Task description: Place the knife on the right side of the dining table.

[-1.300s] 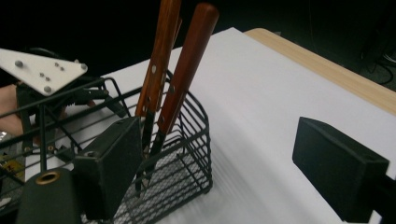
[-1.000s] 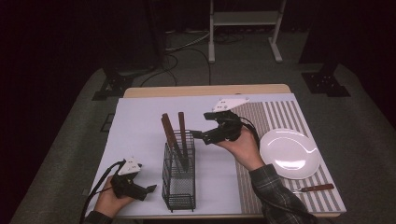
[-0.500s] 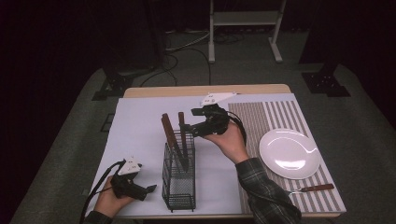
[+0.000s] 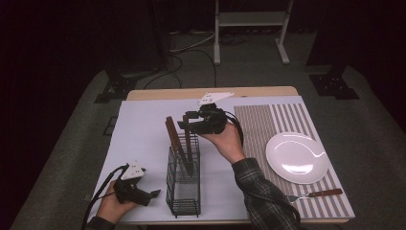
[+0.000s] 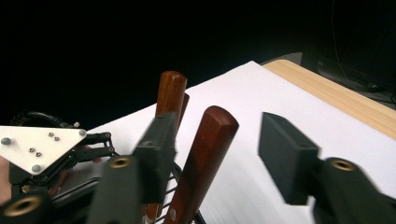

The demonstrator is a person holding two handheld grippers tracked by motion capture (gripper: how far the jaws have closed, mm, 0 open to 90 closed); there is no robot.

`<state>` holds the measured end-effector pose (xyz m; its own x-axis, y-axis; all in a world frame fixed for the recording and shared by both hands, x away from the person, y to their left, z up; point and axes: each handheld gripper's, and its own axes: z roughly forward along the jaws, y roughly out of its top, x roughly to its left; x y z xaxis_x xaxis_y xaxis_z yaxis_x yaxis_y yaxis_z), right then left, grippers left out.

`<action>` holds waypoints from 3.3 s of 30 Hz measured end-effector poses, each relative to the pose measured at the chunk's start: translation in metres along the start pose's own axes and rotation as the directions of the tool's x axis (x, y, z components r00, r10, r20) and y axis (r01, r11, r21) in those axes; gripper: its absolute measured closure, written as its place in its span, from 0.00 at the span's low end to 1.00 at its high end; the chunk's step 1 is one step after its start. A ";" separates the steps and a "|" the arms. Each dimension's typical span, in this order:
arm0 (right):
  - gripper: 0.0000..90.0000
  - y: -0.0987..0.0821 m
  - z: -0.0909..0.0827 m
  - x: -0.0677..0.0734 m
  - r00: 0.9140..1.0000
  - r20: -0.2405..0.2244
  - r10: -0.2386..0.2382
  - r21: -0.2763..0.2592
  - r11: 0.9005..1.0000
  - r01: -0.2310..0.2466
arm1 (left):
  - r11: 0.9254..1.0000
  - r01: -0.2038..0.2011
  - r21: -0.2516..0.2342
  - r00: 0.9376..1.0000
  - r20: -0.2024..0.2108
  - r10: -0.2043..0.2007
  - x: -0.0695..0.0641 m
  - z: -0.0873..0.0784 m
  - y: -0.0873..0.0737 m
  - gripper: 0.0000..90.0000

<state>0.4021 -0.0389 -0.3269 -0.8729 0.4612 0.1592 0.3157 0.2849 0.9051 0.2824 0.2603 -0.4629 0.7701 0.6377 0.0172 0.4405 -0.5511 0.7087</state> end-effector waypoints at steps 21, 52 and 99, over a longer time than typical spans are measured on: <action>0.83 0.001 -0.019 0.013 0.992 -0.125 0.033 -0.009 0.999 -0.035 | 1.000 -0.002 0.002 1.000 -0.001 0.002 0.000 0.000 0.000 0.00; 0.86 0.036 -0.053 0.043 0.988 -0.137 -0.077 -0.094 0.993 0.065 | 1.000 -0.002 0.003 1.000 0.000 0.002 0.000 0.000 0.000 0.00; 0.87 0.058 -0.149 -0.003 0.993 0.111 -0.047 -0.247 0.966 0.074 | 1.000 -0.001 0.002 1.000 -0.001 0.001 0.000 0.000 0.000 0.00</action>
<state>0.3680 -0.1491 -0.2164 -0.8399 0.5380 0.0715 0.1488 0.1016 0.9836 0.2824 0.2604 -0.4629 0.7704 0.6373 0.0184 0.4407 -0.5531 0.7070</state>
